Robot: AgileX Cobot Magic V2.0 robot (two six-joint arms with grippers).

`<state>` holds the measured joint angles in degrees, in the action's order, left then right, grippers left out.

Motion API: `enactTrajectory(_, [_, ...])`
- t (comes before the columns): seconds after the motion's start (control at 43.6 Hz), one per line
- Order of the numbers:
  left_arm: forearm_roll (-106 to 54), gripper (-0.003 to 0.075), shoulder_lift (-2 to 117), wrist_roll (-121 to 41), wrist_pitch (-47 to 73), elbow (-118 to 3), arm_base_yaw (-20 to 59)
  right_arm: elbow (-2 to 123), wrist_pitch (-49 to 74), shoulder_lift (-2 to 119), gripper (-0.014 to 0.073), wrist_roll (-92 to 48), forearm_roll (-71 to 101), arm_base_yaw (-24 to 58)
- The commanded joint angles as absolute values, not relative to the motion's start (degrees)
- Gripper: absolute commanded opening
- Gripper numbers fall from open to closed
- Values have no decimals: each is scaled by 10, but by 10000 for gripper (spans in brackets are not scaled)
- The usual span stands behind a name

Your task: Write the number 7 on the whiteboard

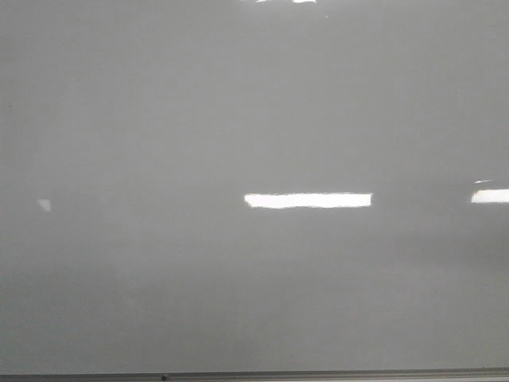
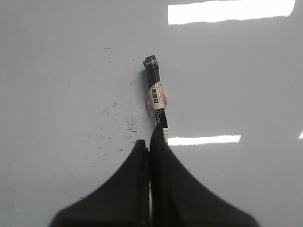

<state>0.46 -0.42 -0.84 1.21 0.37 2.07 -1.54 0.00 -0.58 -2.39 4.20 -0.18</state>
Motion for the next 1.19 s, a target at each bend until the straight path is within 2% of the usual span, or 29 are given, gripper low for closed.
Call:
enactTrajectory(0.0, [0,-20,-11,-8,-34,12,22,-13,-48,-16,-118,-28,45,-1])
enactTrajectory(0.94, [0,-20,-11,-8,-48,12,22,-13,-58,-16,-118,-28,45,-1])
enactTrajectory(1.169, [-15,-20,-11,-6,-72,-42,22,63,-20,-16,-118,-27,45,-1])
